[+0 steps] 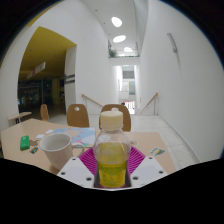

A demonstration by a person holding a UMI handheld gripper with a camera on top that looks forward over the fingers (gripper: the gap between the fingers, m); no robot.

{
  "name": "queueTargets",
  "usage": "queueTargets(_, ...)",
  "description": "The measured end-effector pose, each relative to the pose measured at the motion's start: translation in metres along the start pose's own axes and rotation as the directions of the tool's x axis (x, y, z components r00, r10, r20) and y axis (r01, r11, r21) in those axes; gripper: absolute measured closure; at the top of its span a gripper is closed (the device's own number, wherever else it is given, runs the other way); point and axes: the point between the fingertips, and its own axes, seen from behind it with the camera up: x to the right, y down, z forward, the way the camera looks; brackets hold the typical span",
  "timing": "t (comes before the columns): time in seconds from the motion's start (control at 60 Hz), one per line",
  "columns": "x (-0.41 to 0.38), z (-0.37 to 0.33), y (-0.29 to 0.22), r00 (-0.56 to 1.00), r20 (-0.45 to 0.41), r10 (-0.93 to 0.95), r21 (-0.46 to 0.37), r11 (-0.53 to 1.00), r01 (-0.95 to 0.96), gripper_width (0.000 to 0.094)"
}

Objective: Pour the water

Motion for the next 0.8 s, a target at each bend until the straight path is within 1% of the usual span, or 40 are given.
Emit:
queueTargets(0.05,-0.010,0.001,0.003,1.000,0.006,0.006,0.006,1.000,-0.006,0.0571)
queueTargets(0.083,-0.013,0.003,0.004,1.000,0.002,0.007,0.006,1.000,-0.007,0.0546)
queueTargets(0.1,-0.015,0.004,0.005,1.000,0.002,0.006,0.007,1.000,-0.006,0.0530)
queueTargets(0.117,0.003,-0.003,-0.004,1.000,0.004,0.002,0.004,1.000,-0.002,0.0509)
queueTargets(0.183,-0.004,-0.001,0.004,1.000,-0.006,-0.018,-0.021,1.000,0.017,0.0415)
queueTargets(0.2,-0.004,-0.001,0.008,1.000,-0.012,-0.023,-0.039,0.999,0.022,0.0354)
queueTargets(0.25,0.008,-0.007,0.015,0.999,-0.015,-0.038,-0.094,0.995,0.036,0.0086)
queueTargets(0.267,-0.001,-0.007,0.019,0.999,-0.019,-0.044,-0.104,0.994,0.041,0.0050)
queueTargets(0.283,-0.002,-0.009,0.019,0.999,-0.015,-0.045,-0.107,0.993,0.043,0.0072)
queueTargets(0.317,-0.004,-0.014,0.019,0.999,-0.010,-0.041,-0.102,0.994,0.040,0.0086)
queueTargets(0.367,0.000,-0.026,0.017,1.000,-0.011,-0.028,-0.097,0.995,0.027,0.0075)
queueTargets(0.433,-0.001,-0.045,0.024,1.000,-0.018,-0.004,-0.110,0.994,0.002,0.0076)
queueTargets(0.517,-0.010,-0.076,0.033,0.999,0.002,0.035,-0.127,0.991,-0.035,0.0079)
queueTargets(0.65,-0.042,-0.124,0.049,0.991,0.072,0.112,-0.151,0.983,-0.100,0.0078)
queueTargets(0.8,-0.081,-0.159,0.062,0.960,0.201,0.196,-0.157,0.974,-0.166,0.0077)
